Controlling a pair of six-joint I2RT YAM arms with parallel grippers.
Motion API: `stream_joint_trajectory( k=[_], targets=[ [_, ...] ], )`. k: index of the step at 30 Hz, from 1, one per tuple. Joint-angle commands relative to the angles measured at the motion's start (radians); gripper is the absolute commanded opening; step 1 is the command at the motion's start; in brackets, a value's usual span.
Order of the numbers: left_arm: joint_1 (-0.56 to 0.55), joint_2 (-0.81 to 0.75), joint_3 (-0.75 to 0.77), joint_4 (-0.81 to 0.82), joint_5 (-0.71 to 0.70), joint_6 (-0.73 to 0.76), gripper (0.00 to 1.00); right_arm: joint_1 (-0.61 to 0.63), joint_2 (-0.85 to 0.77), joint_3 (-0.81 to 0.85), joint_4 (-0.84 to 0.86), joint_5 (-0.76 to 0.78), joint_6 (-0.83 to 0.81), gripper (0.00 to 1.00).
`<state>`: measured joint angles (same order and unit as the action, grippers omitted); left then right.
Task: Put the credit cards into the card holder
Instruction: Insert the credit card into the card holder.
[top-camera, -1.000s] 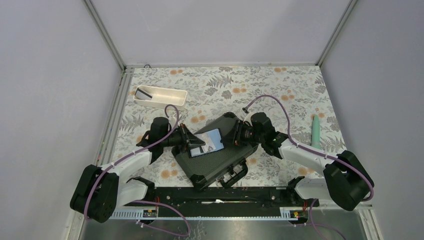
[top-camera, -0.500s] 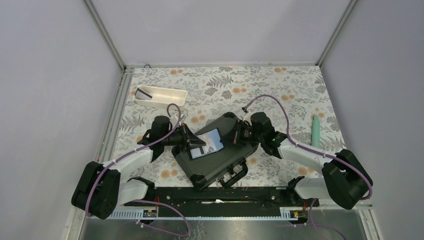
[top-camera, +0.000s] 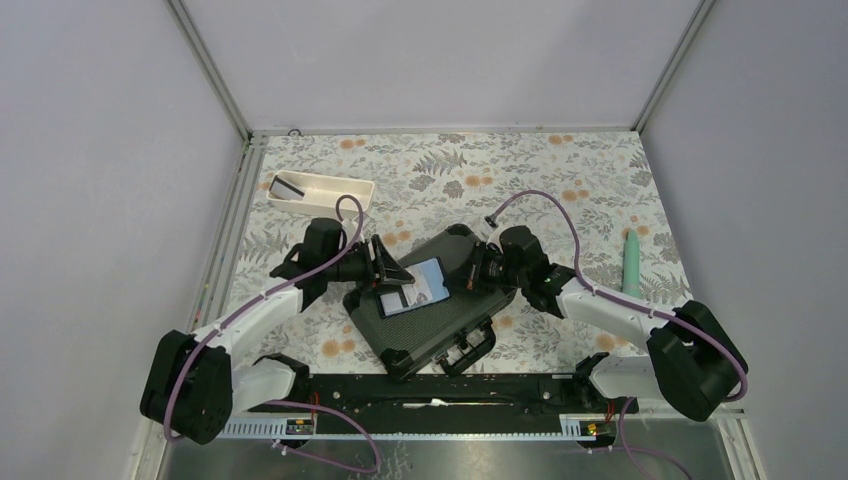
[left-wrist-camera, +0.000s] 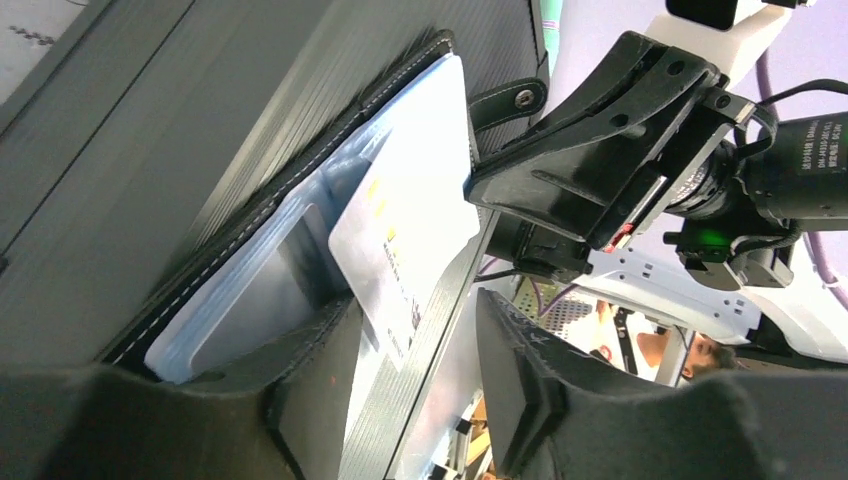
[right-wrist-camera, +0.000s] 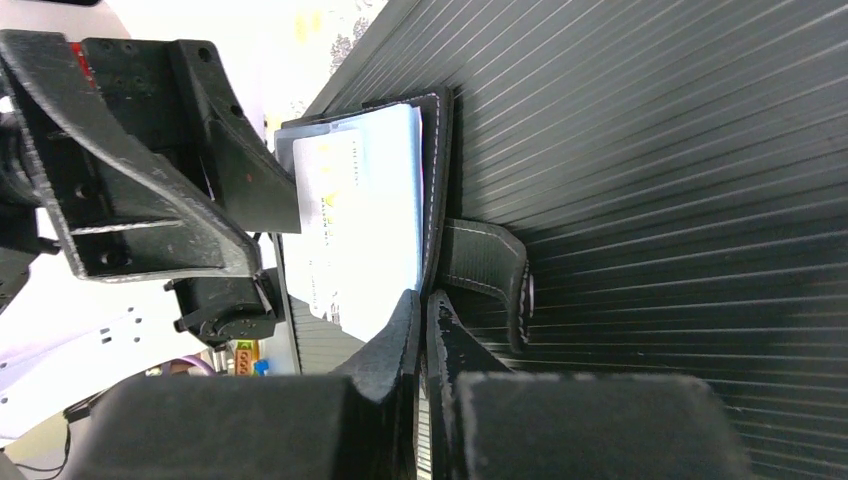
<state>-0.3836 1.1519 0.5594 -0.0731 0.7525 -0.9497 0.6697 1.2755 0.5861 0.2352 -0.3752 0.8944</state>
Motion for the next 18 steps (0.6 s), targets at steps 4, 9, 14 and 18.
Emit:
stream_joint_trajectory(
  k=[4,9,14,18],
  targets=[
    [0.000,-0.041,0.069,-0.207,-0.113,0.110,0.50,0.000,-0.025,0.041,-0.075,0.078,-0.056,0.00],
    [-0.008,-0.031,0.069,-0.209,-0.111,0.106,0.50,0.000,-0.012,0.056,-0.080,0.073,-0.073,0.00],
    [-0.023,-0.009,0.080,-0.208,-0.117,0.108,0.49,0.001,0.002,0.057,-0.071,0.063,-0.073,0.00],
    [-0.035,0.009,0.085,-0.208,-0.132,0.109,0.49,-0.001,0.003,0.056,-0.068,0.064,-0.074,0.00]
  ],
)
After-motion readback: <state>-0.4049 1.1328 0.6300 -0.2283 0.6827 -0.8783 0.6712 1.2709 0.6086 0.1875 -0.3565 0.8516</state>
